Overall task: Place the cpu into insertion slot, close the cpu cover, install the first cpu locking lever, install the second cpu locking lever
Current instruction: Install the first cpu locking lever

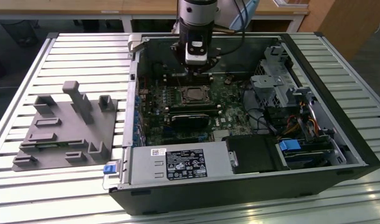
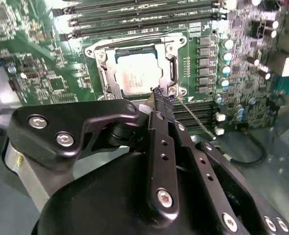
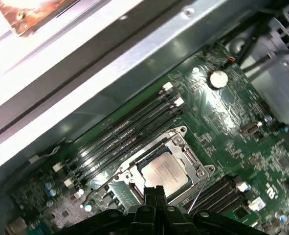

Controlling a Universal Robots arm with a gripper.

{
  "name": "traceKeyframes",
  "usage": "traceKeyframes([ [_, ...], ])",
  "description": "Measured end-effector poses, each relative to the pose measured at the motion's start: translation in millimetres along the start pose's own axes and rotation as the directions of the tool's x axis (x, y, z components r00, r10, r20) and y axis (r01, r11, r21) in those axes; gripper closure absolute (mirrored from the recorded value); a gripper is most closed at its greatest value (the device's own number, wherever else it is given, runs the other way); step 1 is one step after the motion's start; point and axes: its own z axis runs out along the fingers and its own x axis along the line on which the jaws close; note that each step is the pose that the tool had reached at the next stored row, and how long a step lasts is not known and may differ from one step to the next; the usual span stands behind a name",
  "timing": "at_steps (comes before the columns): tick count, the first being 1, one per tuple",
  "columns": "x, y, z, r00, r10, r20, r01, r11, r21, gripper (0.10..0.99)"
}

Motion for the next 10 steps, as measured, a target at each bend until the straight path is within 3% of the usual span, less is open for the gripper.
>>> traceKeyframes([
  [5,0.0,0.0,0.5,0.9959,-0.091,-0.0013,0.091,0.9959,0.0,0.965],
  [10,0.0,0.0,1.0,0.9837,-0.18,-0.0025,0.18,0.9837,0.001,0.965],
])
